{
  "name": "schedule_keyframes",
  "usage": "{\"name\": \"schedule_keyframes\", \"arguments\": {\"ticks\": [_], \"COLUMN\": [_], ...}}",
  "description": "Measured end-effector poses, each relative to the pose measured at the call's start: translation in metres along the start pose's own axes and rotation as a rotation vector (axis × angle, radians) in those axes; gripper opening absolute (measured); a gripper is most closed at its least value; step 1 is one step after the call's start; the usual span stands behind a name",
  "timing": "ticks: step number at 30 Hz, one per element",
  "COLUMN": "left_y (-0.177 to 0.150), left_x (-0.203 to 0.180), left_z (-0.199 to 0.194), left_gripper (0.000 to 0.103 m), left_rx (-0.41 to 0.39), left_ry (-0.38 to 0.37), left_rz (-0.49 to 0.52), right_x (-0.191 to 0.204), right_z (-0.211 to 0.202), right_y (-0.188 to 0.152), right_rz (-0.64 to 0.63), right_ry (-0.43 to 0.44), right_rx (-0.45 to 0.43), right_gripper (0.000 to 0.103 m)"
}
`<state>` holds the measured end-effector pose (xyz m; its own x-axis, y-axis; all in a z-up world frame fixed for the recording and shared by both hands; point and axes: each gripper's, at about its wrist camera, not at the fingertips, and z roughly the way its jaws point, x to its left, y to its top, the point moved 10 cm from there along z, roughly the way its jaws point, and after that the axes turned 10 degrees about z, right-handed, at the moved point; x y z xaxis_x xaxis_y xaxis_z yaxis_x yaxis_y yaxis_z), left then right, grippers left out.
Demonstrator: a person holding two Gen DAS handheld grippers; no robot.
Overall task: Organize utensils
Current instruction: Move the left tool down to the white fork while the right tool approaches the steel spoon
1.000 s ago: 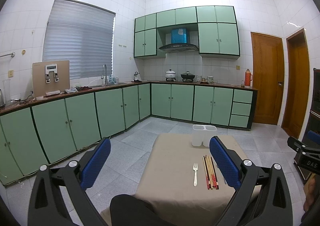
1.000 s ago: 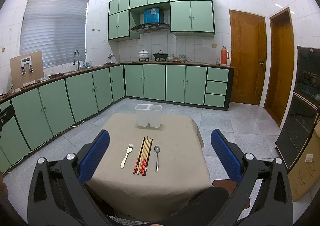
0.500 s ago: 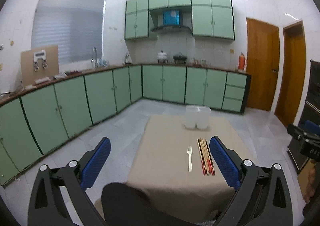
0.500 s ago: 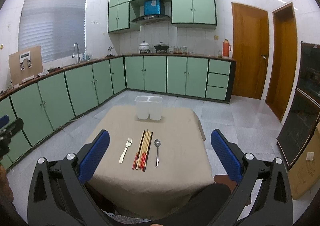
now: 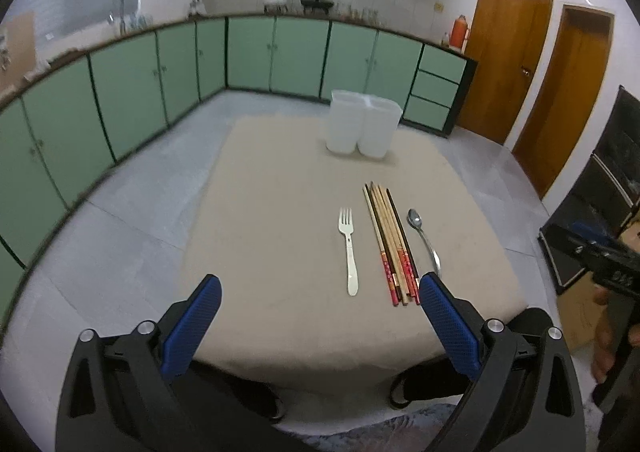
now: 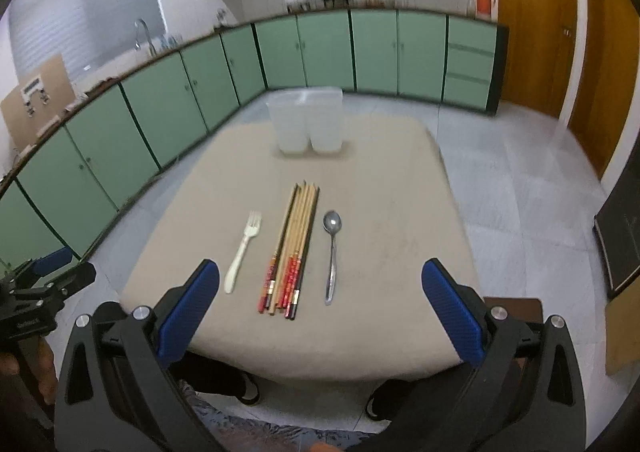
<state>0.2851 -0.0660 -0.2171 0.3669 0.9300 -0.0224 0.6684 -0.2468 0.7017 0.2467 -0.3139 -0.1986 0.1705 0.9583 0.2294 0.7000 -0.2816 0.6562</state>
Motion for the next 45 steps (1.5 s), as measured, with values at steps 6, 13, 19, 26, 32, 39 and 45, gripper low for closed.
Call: {"name": "schedule_keyframes", "arguments": {"ticks": [6, 13, 19, 26, 32, 39, 45], "left_y": [0.008, 0.006, 0.006, 0.001, -0.003, -0.003, 0.000], "left_x": [-0.005, -0.011, -0.021, -0.039, -0.046, -0.050, -0.047], "left_z": [0.063, 0.116, 0.154, 0.201, 0.228, 0.244, 0.238], "left_gripper": [0.096, 0.084, 0.073, 0.071, 0.069, 0.065, 0.038], "left_rx": [0.053, 0.108, 0.145, 0.231, 0.286, 0.293, 0.269], "left_ry": [-0.023, -0.057, -0.101, -0.151, -0.149, -0.095, -0.070], "left_rz": [0.029, 0.073, 0.102, 0.135, 0.163, 0.190, 0.185], "right_x": [-0.007, -0.015, -0.023, -0.029, -0.030, -0.028, -0.025], "right_z": [0.066, 0.135, 0.187, 0.224, 0.233, 0.233, 0.232], "right_y": [0.001, -0.011, -0.016, -0.015, -0.002, -0.003, -0.007], "right_rz": [-0.030, -0.031, -0.004, -0.008, -0.052, -0.142, -0.188], "right_ry": [-0.004, 0.037, 0.069, 0.075, 0.081, 0.067, 0.037], "right_rx": [0.111, 0.239, 0.314, 0.365, 0.355, 0.338, 0.323], "right_gripper": [0.071, 0.051, 0.045, 0.042, 0.035, 0.038, 0.037]}}
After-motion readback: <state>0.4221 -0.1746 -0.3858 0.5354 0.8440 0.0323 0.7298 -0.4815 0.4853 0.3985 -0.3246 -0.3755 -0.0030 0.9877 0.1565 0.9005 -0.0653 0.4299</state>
